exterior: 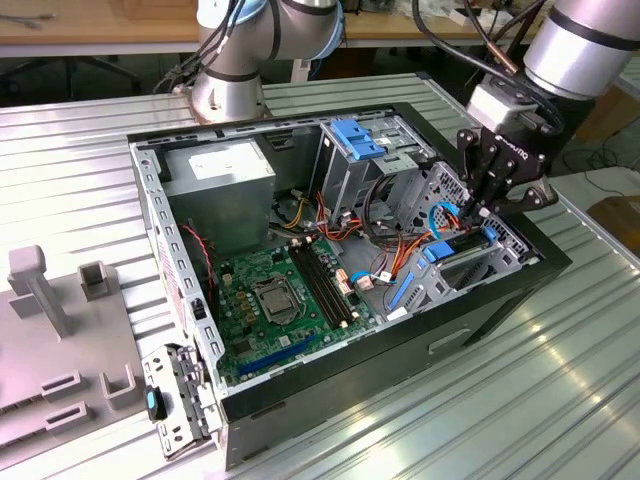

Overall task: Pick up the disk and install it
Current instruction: 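Insert the second disk wire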

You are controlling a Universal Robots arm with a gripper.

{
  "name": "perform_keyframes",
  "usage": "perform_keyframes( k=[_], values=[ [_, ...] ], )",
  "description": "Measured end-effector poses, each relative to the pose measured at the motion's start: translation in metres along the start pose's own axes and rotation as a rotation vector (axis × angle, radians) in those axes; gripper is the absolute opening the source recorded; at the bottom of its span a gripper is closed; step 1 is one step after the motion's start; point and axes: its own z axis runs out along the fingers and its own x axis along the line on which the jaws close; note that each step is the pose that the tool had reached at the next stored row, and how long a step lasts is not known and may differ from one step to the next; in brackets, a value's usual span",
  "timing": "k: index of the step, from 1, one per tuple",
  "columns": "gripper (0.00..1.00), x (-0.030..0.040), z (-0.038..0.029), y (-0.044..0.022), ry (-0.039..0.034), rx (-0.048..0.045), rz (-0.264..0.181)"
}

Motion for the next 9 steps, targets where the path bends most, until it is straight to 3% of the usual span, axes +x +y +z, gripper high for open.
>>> perform_keyframes(
  k=[1, 5, 9],
  values=[
    [0.16, 0.0026, 0.0001, 0.0006, -0.0108, 0.0001, 0.0],
    [0.16, 0.0042, 0.0006, 0.0025, -0.0293, 0.0001, 0.0],
    [0.16, 0.0116, 0.0018, 0.003, -0.0462, 0.0002, 0.0]
  ],
)
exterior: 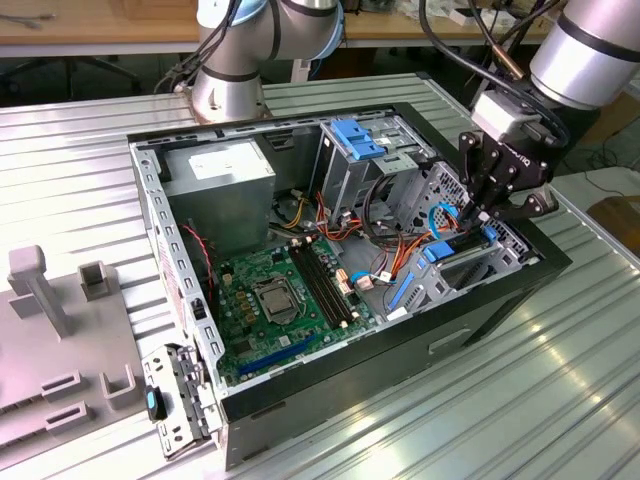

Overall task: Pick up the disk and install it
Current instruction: 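Insert the second disk wire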

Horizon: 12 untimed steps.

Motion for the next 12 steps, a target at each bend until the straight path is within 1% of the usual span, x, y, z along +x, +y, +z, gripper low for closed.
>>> perform_keyframes(
  k=[1, 2, 3, 4, 5, 6, 9, 12],
  values=[
    [0.16, 0.0011, 0.0001, 0.0, -0.0026, 0.0, 0.0],
    [0.16, 0.002, 0.0002, -0.0001, -0.0083, 0.0, 0.0],
    [0.16, 0.003, 0.0002, 0.0, -0.0193, 0.0, 0.0],
    [0.16, 0.005, 0.0002, 0.0, -0.0484, 0.0002, 0.0],
    [0.16, 0.006, 0.0002, 0.0, -0.0582, 0.0002, 0.0],
    [0.16, 0.0068, 0.0002, 0.0001, -0.06, 0.0002, 0.0],
    [0.16, 0.0096, 0.0003, 0.0002, -0.06, 0.0001, 0.0],
    [0.16, 0.0106, 0.001, 0.0002, -0.0602, 0.0001, 0.0]
  ],
)
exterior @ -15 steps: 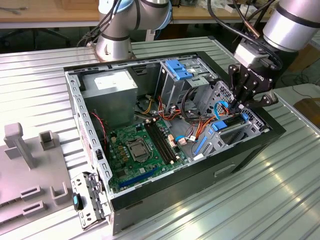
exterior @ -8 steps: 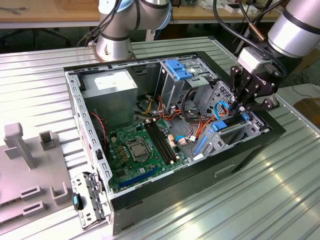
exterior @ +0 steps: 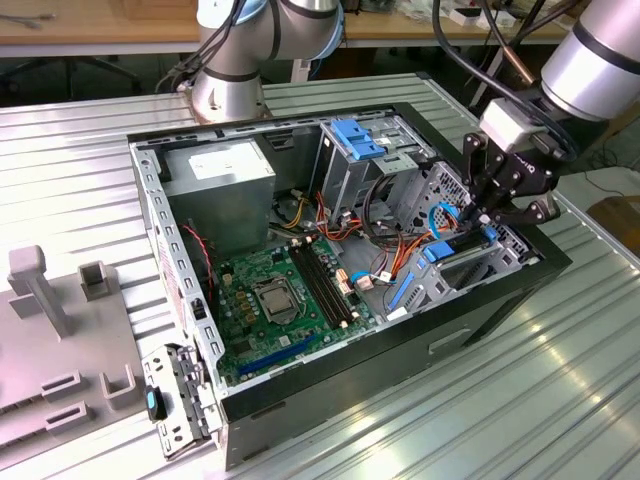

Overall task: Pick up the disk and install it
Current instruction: 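Insert the second disk wire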

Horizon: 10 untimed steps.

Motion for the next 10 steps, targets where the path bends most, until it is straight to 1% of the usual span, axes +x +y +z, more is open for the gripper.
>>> perform_keyframes(
  k=[3, 5, 10],
  values=[
    [0.16, 0.002, 0.0027, 0.0003, -0.0016, -0.0002, -0.003],
    [0.16, 0.0037, 0.0053, 0.0006, -0.0028, -0.0009, -0.013],
    [0.16, 0.0039, 0.0064, 0.0006, -0.0027, -0.001, -0.013]
  ],
)
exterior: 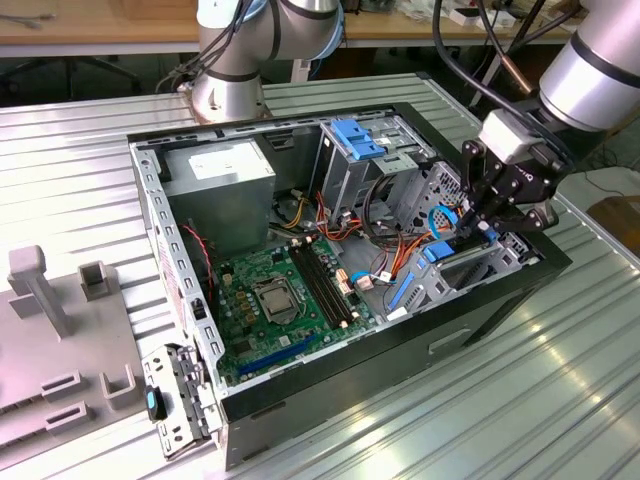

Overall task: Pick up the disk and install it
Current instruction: 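Insert the second disk wire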

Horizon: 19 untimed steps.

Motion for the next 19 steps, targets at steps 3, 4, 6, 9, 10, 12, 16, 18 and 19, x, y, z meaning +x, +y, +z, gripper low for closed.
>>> perform_keyframes(
  k=[3, 4, 6, 9, 10, 12, 16, 18, 19],
  values=[
    [0.16, 0.0, 0.0001, -0.0002, 0.0, 0.0, 0.0],
    [0.16, 0.0001, 0.0001, -0.0005, -0.0001, 0.0, 0.0],
    [0.16, 0.0002, 0.0002, -0.0013, 0.0, -0.0003, -0.005],
    [0.16, 0.0011, 0.0006, -0.0013, 0.0003, -0.0018, -0.025],
    [0.16, 0.0011, 0.0008, -0.0013, 0.0002, -0.0018, -0.025],
    [0.16, 0.0012, 0.0021, -0.0013, 0.0004, -0.0019, -0.025],
    [0.16, 0.0014, 0.0042, -0.0013, 0.0002, -0.0018, -0.025],
    [0.16, 0.0014, 0.0043, -0.0013, 0.0002, -0.0019, -0.025],
    [0.16, 0.0014, 0.0043, -0.0013, 0.0002, -0.0018, -0.024]
  ],
)
